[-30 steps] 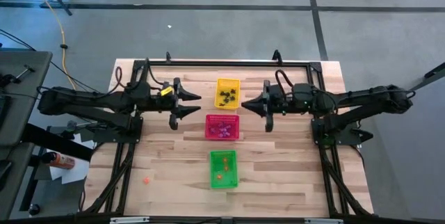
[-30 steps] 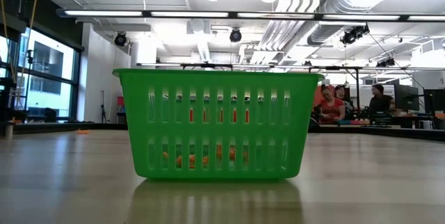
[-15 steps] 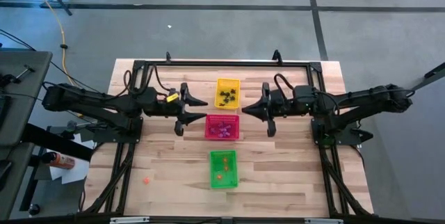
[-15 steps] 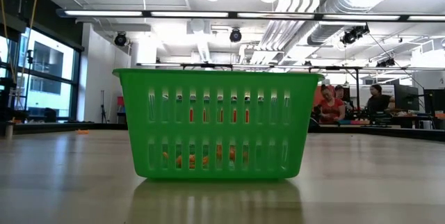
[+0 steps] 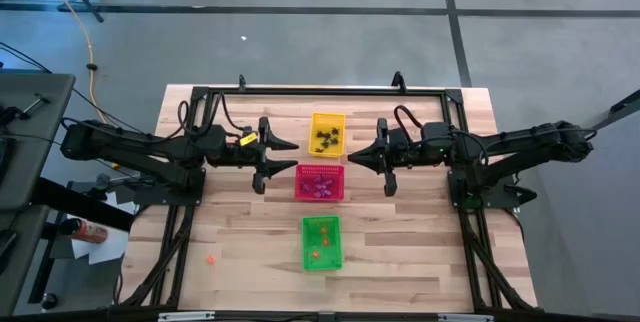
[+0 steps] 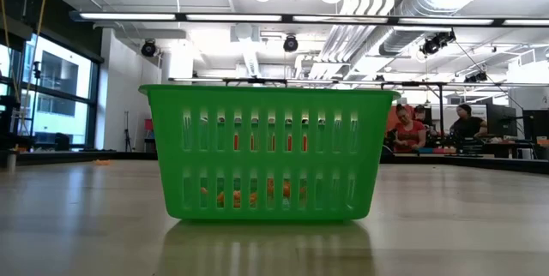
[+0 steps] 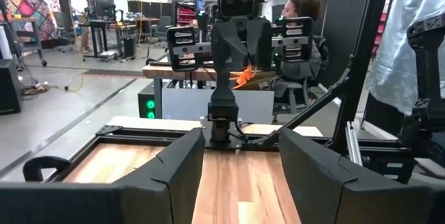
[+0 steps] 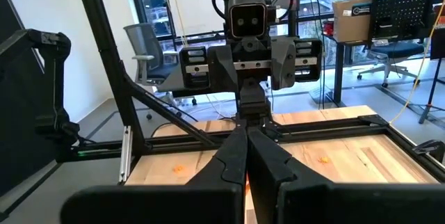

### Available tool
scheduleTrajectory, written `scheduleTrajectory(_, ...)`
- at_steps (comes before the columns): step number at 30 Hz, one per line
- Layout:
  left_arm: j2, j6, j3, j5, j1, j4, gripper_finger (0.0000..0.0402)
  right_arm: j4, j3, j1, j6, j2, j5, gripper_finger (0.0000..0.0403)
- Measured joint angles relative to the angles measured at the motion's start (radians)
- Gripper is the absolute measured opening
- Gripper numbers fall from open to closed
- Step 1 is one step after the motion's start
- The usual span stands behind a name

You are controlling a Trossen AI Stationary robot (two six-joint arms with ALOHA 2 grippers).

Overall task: Sort Halloween decoration
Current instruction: Put the orange spider toy into the green bin

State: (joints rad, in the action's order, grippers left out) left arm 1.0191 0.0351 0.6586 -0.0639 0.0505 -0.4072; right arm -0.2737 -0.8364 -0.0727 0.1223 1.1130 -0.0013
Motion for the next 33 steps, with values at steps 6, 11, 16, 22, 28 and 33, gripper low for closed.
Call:
scheduleTrajectory(6, 0.000, -0.001, 0.000, 0.000, 0.000, -0.005, 0.0176, -0.005, 0.000, 0.000, 0.008, 0.000, 0.000, 0.0000)
scheduleTrajectory(11, 0.056, 0.030, 0.029, 0.048, 0.000, -0.008, 0.0176, -0.107, 0.000, 0.003, 0.008, 0.043, -0.075, 0.0000)
scheduleTrajectory(16, 0.172, -0.028, 0.106, 0.082, 0.000, -0.014, 0.0176, -0.254, -0.001, 0.007, 0.010, 0.130, -0.128, 0.0000)
scheduleTrajectory(22, 0.291, -0.041, 0.187, 0.082, -0.005, -0.019, 0.0176, -0.373, -0.001, 0.007, 0.017, 0.201, -0.130, 0.0000)
scheduleTrajectory(28, 0.344, -0.040, 0.238, 0.122, -0.004, -0.025, 0.0176, -0.382, -0.001, 0.007, 0.018, 0.218, -0.130, 0.0000)
scheduleTrajectory(33, 0.345, -0.040, 0.240, 0.156, -0.004, -0.069, 0.0176, -0.382, -0.001, 0.014, 0.014, 0.218, -0.130, 0.0000)
